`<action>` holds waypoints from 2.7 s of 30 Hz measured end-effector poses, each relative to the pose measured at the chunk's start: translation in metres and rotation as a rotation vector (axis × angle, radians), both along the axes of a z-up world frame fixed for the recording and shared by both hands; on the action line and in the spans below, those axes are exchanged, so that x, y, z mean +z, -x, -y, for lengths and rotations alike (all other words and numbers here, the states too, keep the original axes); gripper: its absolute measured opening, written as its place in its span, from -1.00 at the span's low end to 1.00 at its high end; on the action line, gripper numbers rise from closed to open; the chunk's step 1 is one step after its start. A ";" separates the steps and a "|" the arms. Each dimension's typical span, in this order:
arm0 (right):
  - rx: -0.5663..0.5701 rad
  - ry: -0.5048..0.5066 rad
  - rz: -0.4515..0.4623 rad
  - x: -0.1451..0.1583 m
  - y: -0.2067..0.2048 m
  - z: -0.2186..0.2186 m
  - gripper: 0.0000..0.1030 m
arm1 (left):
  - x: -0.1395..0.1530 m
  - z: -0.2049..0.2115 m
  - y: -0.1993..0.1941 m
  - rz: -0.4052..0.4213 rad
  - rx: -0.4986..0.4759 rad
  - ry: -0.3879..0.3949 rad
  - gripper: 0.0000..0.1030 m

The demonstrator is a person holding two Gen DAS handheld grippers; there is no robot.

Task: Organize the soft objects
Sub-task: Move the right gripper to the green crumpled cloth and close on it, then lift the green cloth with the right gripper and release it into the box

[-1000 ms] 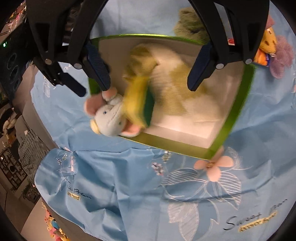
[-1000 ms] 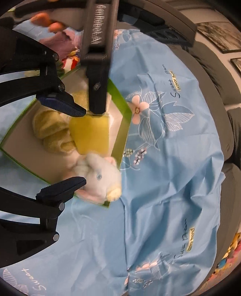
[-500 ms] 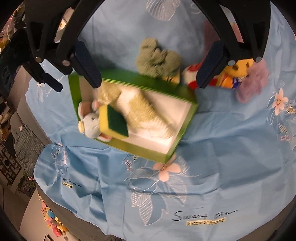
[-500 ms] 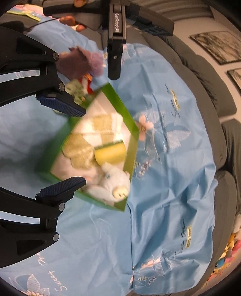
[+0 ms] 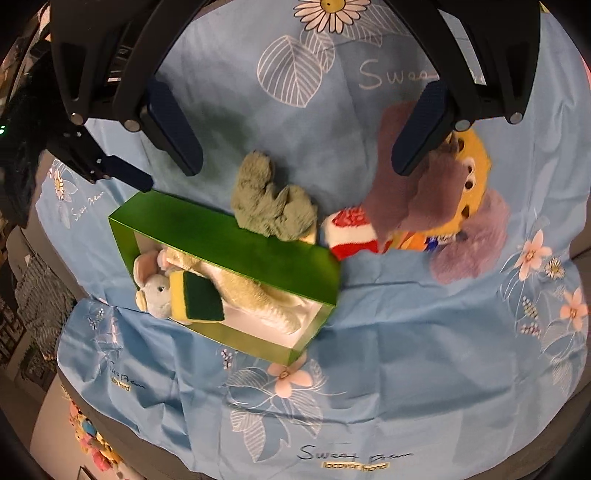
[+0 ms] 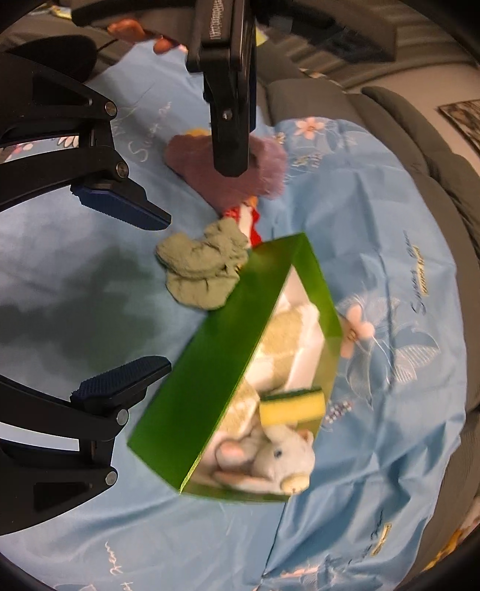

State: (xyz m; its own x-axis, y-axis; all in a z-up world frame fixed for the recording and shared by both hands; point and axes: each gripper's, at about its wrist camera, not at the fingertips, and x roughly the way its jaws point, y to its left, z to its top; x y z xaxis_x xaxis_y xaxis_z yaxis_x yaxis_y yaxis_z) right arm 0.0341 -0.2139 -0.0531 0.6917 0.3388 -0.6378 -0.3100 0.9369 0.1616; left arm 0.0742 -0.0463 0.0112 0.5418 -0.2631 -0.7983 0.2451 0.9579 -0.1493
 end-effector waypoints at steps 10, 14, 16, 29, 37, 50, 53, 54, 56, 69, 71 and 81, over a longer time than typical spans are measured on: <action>0.036 0.021 -0.028 -0.015 -0.026 -0.036 0.40 | -0.013 -0.019 0.001 0.000 0.035 -0.003 0.98; 0.042 0.026 -0.040 -0.020 -0.042 -0.046 0.40 | -0.018 -0.021 -0.003 -0.006 0.037 -0.008 0.98; 0.046 0.027 -0.046 -0.022 -0.048 -0.049 0.40 | -0.019 -0.022 -0.006 -0.005 0.037 -0.011 0.98; 0.147 -0.003 -0.069 -0.036 -0.056 -0.062 -0.81 | -0.035 -0.033 -0.022 -0.089 0.034 0.089 0.98; 0.270 -0.013 -0.096 -0.033 -0.016 -0.068 -0.82 | -0.047 -0.019 -0.020 -0.171 -0.048 0.164 0.97; 0.224 -0.027 -0.168 -0.045 0.007 -0.050 -0.82 | -0.082 -0.001 -0.013 -0.324 -0.093 0.213 -0.02; 0.214 -0.027 -0.170 -0.048 0.007 -0.051 -0.82 | -0.081 0.000 -0.011 -0.331 -0.098 0.222 -0.30; 0.209 -0.033 -0.170 -0.048 0.006 -0.050 -0.82 | -0.082 -0.001 -0.011 -0.333 -0.098 0.231 -0.44; 0.211 -0.031 -0.165 -0.047 0.009 -0.052 -0.82 | -0.082 -0.001 -0.010 -0.342 -0.100 0.248 -0.60; 0.319 -0.041 -0.056 -0.003 0.051 -0.063 -0.82 | -0.024 -0.018 0.031 -0.226 -0.146 0.301 -0.71; 0.309 -0.042 -0.021 0.009 0.050 -0.061 -0.82 | -0.011 -0.013 0.027 -0.194 -0.155 0.289 -0.71; 0.199 -0.001 0.126 0.064 0.003 -0.032 -0.82 | 0.040 0.026 -0.029 -0.075 -0.165 0.246 -0.71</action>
State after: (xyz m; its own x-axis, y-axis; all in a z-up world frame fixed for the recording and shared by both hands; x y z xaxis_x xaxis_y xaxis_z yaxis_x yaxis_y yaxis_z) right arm 0.0315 -0.1818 0.0110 0.6849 0.4774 -0.5504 -0.5067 0.8549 0.1111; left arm 0.1032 -0.0726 0.0507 0.4176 -0.5329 -0.7359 0.3735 0.8390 -0.3956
